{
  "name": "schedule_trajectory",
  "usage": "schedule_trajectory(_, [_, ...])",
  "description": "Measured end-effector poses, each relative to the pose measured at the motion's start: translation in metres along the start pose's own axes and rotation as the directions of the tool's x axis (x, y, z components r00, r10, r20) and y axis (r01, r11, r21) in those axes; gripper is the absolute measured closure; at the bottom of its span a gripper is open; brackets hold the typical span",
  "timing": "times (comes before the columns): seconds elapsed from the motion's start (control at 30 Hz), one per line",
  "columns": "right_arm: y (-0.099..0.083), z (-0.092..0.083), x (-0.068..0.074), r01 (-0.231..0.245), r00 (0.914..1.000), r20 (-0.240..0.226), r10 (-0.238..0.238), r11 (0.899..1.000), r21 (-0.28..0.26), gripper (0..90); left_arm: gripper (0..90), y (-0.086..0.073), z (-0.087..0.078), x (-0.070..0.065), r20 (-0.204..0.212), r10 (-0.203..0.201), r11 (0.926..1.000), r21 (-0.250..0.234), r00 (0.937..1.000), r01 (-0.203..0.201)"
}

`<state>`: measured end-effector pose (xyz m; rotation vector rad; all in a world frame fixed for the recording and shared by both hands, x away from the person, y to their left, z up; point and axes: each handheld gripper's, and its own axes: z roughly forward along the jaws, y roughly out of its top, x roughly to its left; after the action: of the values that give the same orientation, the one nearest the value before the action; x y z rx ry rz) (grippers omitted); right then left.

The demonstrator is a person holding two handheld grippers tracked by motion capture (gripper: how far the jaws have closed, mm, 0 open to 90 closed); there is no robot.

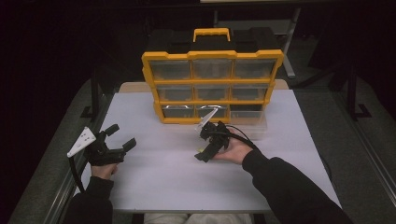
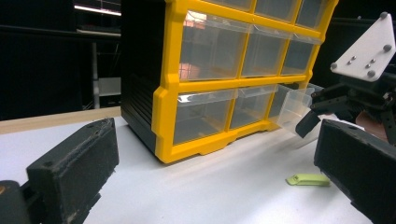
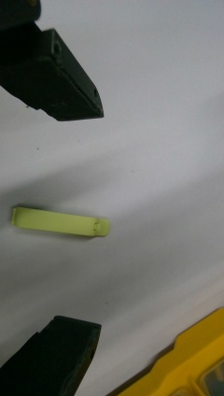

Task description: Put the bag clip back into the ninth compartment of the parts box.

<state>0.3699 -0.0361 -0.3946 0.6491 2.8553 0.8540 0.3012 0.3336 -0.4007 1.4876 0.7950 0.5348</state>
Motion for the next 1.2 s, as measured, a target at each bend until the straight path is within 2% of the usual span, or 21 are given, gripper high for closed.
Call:
schedule_trajectory(0.17, [0.001, 0.007, 0.003, -0.001, 0.9998, 0.018, 0.001, 0.999, 0.034, 0.0, 0.0, 0.0, 0.0, 0.0, -0.001, -0.001, 1.0, 0.005, 1.0, 0.001])
schedule_trajectory(0.33, [0.0, 0.016, 0.001, -0.007, 0.9998, 0.02, 0.005, 0.996, 0.087, 0.0, 0.0, 0.0, 0.0, 0.0, -0.002, -0.001, 1.0, 0.007, 1.0, 0.001])
schedule_trajectory(0.47, [-0.001, 0.02, 0.001, -0.007, 0.9998, 0.021, 0.005, 0.994, 0.108, 1.4, 0.0, 0.0, 0.0, 0.0, -0.003, 0.0, 1.0, 0.007, 1.0, 0.0])
schedule_trajectory(0.57, [-0.001, 0.022, 0.001, -0.003, 1.0, 0.001, 0.003, 0.993, 0.122, 7.1, 0.0, 0.0, 0.0, 0.0, -0.008, 0.002, 1.0, 0.005, 1.0, -0.002])
schedule_trajectory(0.63, [-0.001, 0.024, 0.001, 0.004, 1.0, 0.0, -0.004, 0.991, 0.134, 15.1, 0.0, 0.0, 0.0, 0.0, -0.009, 0.002, 1.0, 0.004, 1.0, -0.002])
schedule_trajectory(0.73, [-0.002, 0.027, 0.002, -0.003, 0.9999, 0.011, 0.002, 0.986, 0.166, 20.0, 0.0, 0.0, 0.0, 0.0, -0.009, 0.0, 1.0, 0.002, 1.0, 0.0])
schedule_trajectory(1.0, [-0.004, 0.027, 0.003, -0.026, 0.9996, 0.016, 0.024, 0.988, 0.152, 48.8, 0.0, 0.0, 0.0, 0.0, -0.007, 0.001, 1.0, 0.003, 1.0, -0.001])
schedule_trajectory(1.07, [-0.003, 0.026, 0.003, -0.019, 0.9993, 0.036, 0.014, 0.989, 0.143, 52.1, 0.0, 0.0, -0.001, -0.001, -0.01, 0.003, 1.0, -0.001, 0.9999, -0.003])
schedule_trajectory(1.2, [-0.004, 0.027, 0.002, -0.041, 0.9988, 0.031, 0.037, 0.987, 0.153, 56.1, 0.0, 0.001, -0.001, -0.001, -0.011, 0.006, 1.0, -0.003, 0.9999, -0.006])
